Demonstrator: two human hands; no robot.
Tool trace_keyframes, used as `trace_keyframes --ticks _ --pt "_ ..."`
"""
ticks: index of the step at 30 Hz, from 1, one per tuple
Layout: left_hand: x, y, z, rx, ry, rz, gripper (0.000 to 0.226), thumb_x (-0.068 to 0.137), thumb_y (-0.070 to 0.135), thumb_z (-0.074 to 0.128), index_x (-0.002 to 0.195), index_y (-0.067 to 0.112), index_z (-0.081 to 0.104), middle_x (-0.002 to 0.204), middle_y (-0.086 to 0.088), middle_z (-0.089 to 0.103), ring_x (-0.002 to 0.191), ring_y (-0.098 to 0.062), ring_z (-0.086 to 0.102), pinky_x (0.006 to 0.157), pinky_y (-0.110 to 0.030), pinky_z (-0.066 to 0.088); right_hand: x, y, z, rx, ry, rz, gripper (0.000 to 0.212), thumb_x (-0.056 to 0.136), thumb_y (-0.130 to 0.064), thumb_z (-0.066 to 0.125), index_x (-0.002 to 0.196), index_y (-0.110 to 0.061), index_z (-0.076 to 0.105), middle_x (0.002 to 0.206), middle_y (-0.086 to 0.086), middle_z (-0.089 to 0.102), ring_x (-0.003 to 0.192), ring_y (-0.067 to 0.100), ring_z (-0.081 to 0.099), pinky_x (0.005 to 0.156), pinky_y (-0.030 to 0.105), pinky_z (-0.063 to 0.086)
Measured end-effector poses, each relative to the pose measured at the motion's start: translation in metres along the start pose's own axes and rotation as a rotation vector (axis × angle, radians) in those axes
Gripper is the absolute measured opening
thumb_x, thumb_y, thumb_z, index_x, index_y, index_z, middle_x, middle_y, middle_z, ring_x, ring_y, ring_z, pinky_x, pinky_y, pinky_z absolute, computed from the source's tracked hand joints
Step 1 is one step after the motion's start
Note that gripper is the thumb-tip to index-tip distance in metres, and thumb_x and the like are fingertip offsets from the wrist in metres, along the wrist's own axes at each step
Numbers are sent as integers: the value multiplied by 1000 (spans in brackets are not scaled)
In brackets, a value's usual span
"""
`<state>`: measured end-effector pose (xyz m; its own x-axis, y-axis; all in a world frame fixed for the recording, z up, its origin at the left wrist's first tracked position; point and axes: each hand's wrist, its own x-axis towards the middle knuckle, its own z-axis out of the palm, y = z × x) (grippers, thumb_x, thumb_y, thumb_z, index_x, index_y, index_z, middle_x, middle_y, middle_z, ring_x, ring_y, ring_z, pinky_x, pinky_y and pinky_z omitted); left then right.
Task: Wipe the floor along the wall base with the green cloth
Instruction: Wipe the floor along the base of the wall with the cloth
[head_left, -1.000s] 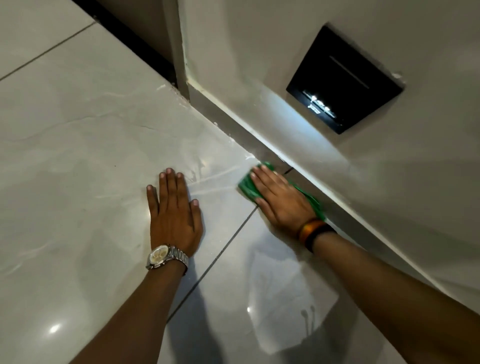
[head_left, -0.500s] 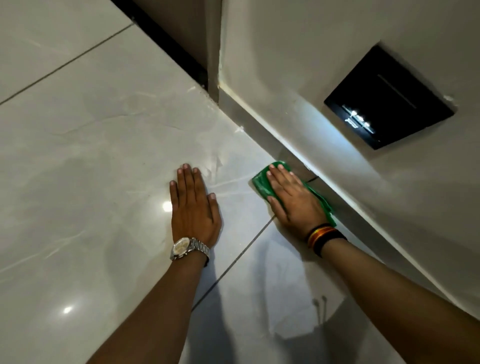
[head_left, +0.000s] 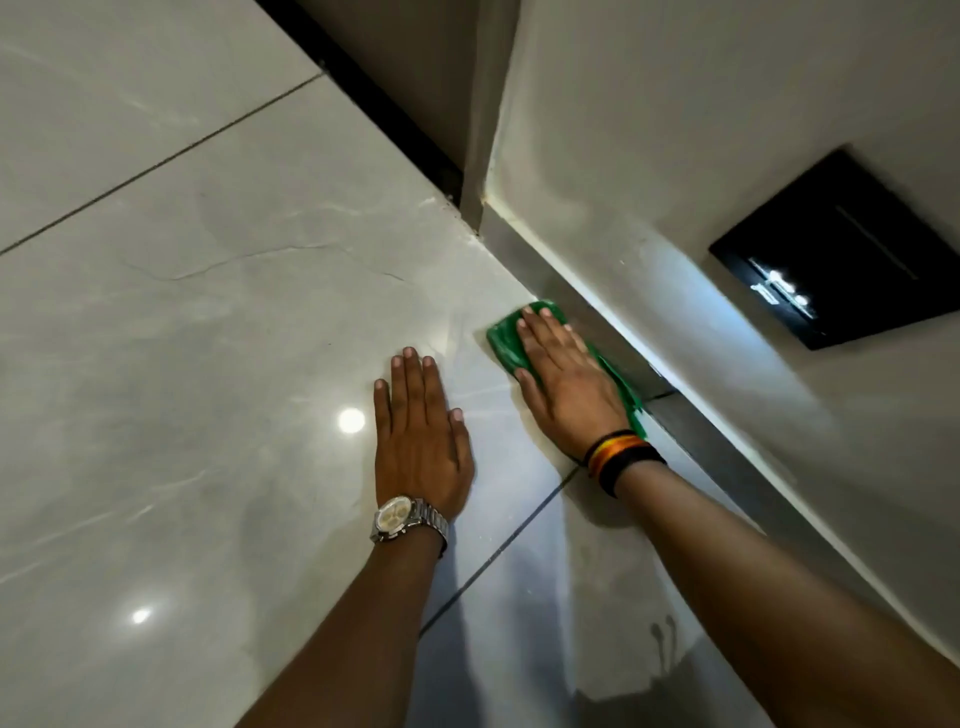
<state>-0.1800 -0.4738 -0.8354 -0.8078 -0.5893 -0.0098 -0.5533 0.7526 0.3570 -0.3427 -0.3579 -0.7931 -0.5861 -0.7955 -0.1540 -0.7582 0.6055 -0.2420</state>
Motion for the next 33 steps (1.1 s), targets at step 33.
trace_keyframes --ticks 33 --pt "1 -3 11 25 -10 -25 66 106 31 27 166 5 14 176 -17 10 164 -28 3 133 -53 9 110 -59 7 45 20 4 69 109 -44 34 166 -10 20 176 9 18 164 24 13 134 38 9"
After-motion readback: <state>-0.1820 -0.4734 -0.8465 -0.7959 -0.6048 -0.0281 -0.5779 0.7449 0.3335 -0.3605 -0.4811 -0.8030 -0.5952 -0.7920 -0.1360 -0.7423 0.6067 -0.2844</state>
